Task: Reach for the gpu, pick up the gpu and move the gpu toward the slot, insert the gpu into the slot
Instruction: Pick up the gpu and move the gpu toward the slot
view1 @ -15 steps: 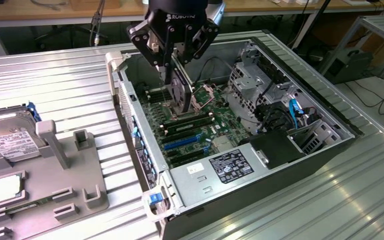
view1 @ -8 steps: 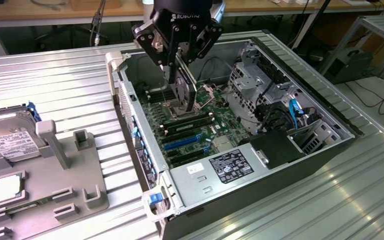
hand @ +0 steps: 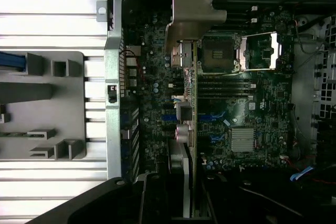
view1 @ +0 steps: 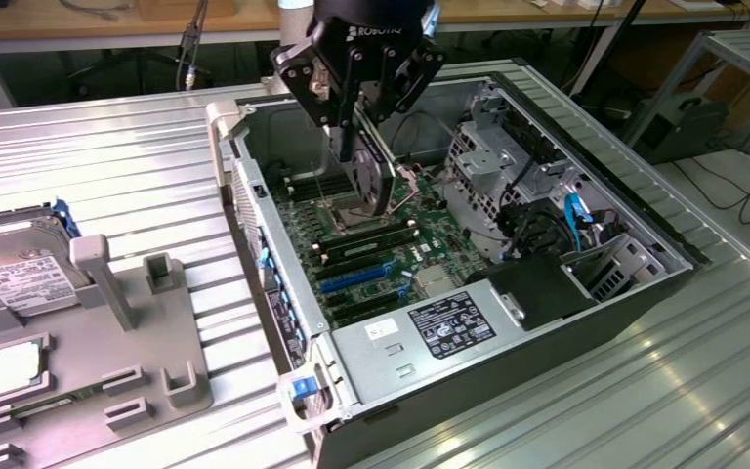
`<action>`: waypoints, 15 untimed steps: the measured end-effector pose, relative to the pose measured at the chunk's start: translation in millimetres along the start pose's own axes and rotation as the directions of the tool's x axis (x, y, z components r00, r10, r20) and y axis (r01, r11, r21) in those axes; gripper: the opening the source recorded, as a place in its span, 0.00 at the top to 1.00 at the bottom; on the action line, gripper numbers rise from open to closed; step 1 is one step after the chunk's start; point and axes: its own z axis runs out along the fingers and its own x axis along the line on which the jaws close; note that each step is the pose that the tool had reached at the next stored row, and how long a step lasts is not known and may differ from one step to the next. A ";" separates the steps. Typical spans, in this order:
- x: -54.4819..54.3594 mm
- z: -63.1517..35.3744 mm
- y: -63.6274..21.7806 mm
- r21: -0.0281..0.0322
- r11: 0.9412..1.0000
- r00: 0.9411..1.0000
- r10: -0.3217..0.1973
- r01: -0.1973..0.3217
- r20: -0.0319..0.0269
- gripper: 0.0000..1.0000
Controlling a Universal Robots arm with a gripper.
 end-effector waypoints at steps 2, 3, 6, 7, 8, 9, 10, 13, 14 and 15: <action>-2.1 0.1 0.0 0.000 1.000 1.000 0.000 0.000 0.000 0.72; -3.0 0.1 0.0 0.000 1.000 1.000 0.000 0.000 0.000 0.72; -6.1 0.2 0.0 0.000 1.000 1.000 0.000 0.000 0.000 0.72; -7.1 0.2 0.0 0.000 1.000 1.000 0.000 0.000 0.000 0.72; -8.0 0.2 0.0 0.000 1.000 1.000 0.000 0.000 0.000 0.72; -9.1 0.2 0.0 0.000 1.000 1.000 0.000 0.000 0.000 0.72; -10.1 0.3 0.0 0.000 1.000 1.000 0.000 0.000 0.000 0.72; -13.0 0.3 0.0 0.000 1.000 1.000 0.000 0.000 0.000 0.72; -13.9 0.4 0.0 0.000 1.000 1.000 0.000 0.000 0.000 0.72; -14.9 0.4 0.0 0.000 1.000 1.000 0.000 0.000 0.000 0.72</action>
